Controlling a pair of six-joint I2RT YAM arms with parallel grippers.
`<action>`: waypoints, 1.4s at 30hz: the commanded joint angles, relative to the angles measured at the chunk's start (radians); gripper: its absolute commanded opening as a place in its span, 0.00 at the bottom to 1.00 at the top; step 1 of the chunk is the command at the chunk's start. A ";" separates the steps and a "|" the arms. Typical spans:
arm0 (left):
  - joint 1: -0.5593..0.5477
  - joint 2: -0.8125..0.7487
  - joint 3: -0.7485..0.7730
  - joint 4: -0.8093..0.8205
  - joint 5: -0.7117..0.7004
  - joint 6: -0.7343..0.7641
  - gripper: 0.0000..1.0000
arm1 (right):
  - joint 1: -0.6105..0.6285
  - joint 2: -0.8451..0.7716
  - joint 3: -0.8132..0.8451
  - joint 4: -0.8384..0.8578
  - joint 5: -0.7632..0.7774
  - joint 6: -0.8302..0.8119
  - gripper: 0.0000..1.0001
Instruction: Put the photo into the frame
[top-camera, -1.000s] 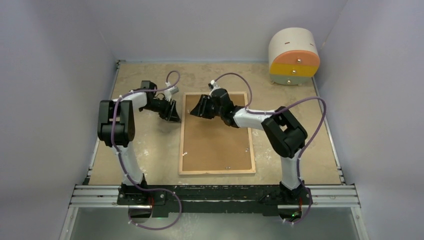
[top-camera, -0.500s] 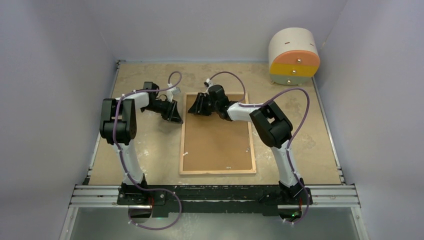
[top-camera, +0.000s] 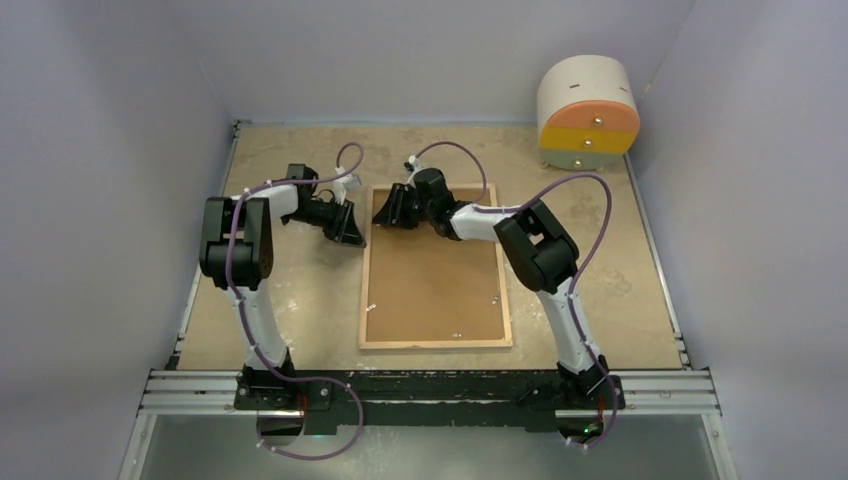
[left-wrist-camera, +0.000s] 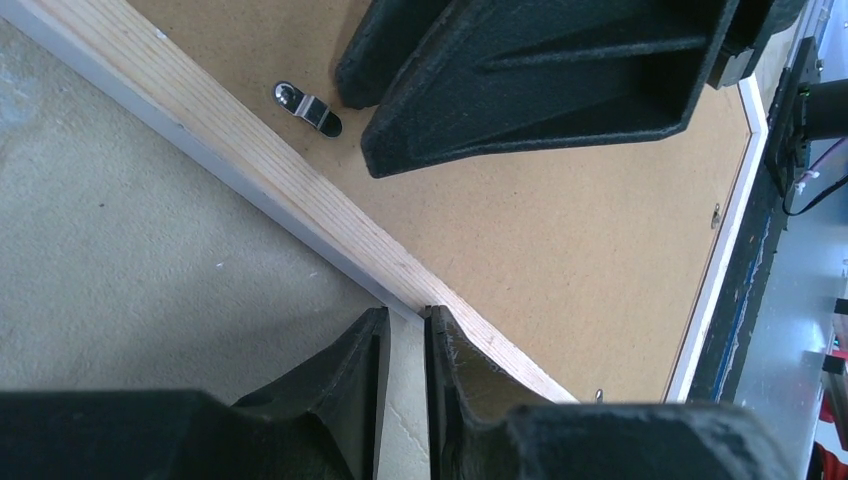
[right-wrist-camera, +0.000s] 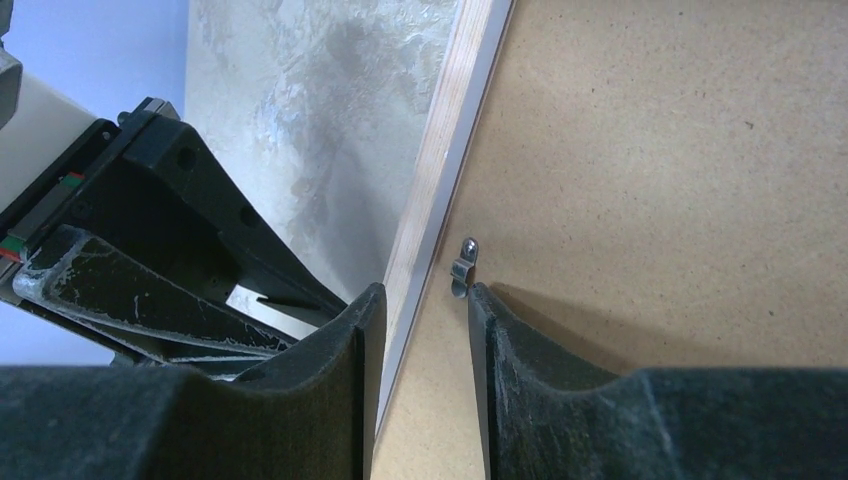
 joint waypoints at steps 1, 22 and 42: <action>-0.016 0.005 -0.018 0.019 -0.015 0.043 0.21 | 0.002 0.031 0.038 -0.014 -0.014 -0.001 0.39; -0.016 0.004 -0.020 0.015 -0.025 0.059 0.19 | 0.022 0.061 0.055 -0.001 -0.055 0.026 0.35; -0.016 -0.006 -0.018 -0.014 -0.026 0.092 0.17 | 0.022 0.079 0.097 -0.026 -0.062 0.040 0.34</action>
